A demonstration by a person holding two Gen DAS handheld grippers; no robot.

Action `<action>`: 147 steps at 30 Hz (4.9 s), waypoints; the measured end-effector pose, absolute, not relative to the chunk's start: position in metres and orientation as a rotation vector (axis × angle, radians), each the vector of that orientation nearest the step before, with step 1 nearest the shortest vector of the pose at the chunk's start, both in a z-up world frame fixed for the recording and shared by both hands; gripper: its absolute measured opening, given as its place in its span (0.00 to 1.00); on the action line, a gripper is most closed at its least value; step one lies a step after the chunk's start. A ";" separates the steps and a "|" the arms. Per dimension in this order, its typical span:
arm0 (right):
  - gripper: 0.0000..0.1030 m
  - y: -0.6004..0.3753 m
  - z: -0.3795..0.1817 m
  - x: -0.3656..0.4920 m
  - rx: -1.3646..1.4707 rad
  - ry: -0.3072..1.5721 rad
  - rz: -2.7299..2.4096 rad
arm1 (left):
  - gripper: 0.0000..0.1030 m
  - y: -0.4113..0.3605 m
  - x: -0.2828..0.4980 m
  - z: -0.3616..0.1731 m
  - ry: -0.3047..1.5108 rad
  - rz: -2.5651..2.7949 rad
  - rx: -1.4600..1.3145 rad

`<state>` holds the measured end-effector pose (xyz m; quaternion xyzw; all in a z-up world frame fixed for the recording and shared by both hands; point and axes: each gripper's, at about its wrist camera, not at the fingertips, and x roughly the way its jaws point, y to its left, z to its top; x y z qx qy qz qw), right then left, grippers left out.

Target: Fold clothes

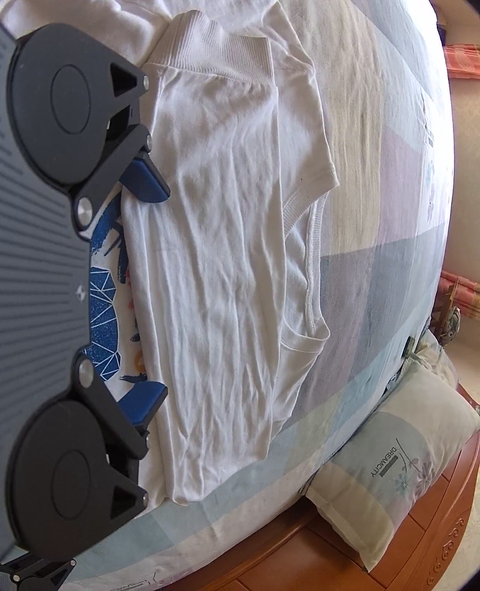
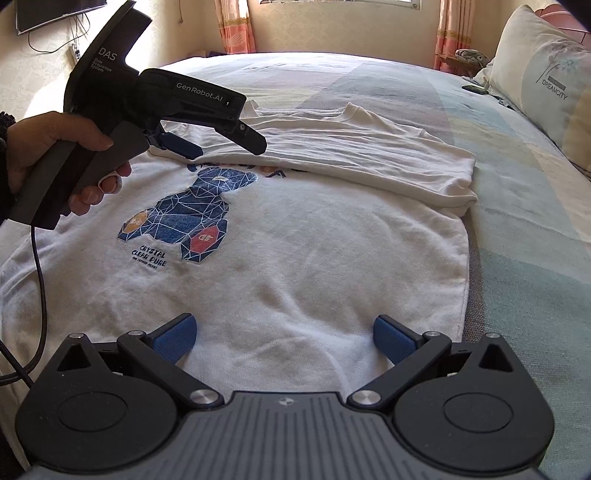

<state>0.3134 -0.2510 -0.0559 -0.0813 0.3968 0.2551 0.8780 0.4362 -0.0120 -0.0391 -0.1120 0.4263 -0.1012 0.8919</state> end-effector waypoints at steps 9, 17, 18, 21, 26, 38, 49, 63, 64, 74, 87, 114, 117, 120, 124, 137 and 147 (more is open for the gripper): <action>1.00 -0.249 -0.056 0.314 -0.168 0.835 0.510 | 0.99 -0.027 0.434 -0.037 0.890 -0.206 -0.095; 1.00 -0.246 -0.055 0.314 -0.167 0.852 0.478 | 0.99 0.014 0.432 -0.032 0.869 -0.165 -0.191; 1.00 -0.245 -0.054 0.315 -0.167 0.855 0.473 | 0.99 0.020 0.431 -0.037 0.880 -0.167 -0.204; 1.00 -0.243 -0.053 0.318 -0.168 0.875 0.463 | 0.99 0.028 0.424 -0.030 0.866 -0.176 -0.204; 1.00 -0.238 -0.044 0.328 -0.166 0.957 0.444 | 0.99 0.066 0.404 0.002 0.766 -0.162 -0.271; 1.00 -0.192 -0.005 0.334 -0.034 0.876 0.382 | 0.99 0.243 0.345 -0.024 0.765 0.386 -0.191; 1.00 -0.110 -0.017 0.336 -0.129 0.959 0.380 | 1.00 0.269 0.283 -0.038 0.749 0.342 -0.190; 1.00 -0.084 -0.041 0.349 -0.181 1.054 0.272 | 1.00 0.283 0.277 -0.049 0.727 0.328 -0.177; 1.00 -0.084 -0.041 0.349 -0.182 1.051 0.268 | 1.00 0.284 0.272 -0.048 0.731 0.313 -0.181; 1.00 -0.081 -0.043 0.348 -0.178 1.041 0.245 | 0.99 0.328 0.264 -0.038 0.693 0.413 -0.213; 1.00 -0.082 -0.043 0.349 -0.178 1.044 0.246 | 1.00 0.356 0.194 -0.020 0.582 0.458 -0.578; 1.00 -0.082 -0.043 0.349 -0.178 1.042 0.254 | 1.00 0.373 0.199 -0.059 0.382 0.375 -0.948; 1.00 -0.081 -0.043 0.351 -0.179 1.052 0.253 | 1.00 0.379 0.210 -0.059 0.364 0.400 -0.895; 1.00 -0.081 -0.042 0.351 -0.182 1.057 0.255 | 0.99 0.382 0.211 -0.058 0.353 0.430 -0.914; 1.00 -0.082 -0.042 0.352 -0.185 1.062 0.261 | 1.00 0.367 0.210 -0.061 0.368 0.378 -0.889; 1.00 -0.081 -0.042 0.353 -0.184 1.069 0.260 | 1.00 0.373 0.223 -0.060 0.332 0.455 -0.965; 1.00 -0.081 -0.042 0.353 -0.181 1.054 0.266 | 1.00 0.375 0.239 -0.061 0.246 0.509 -0.967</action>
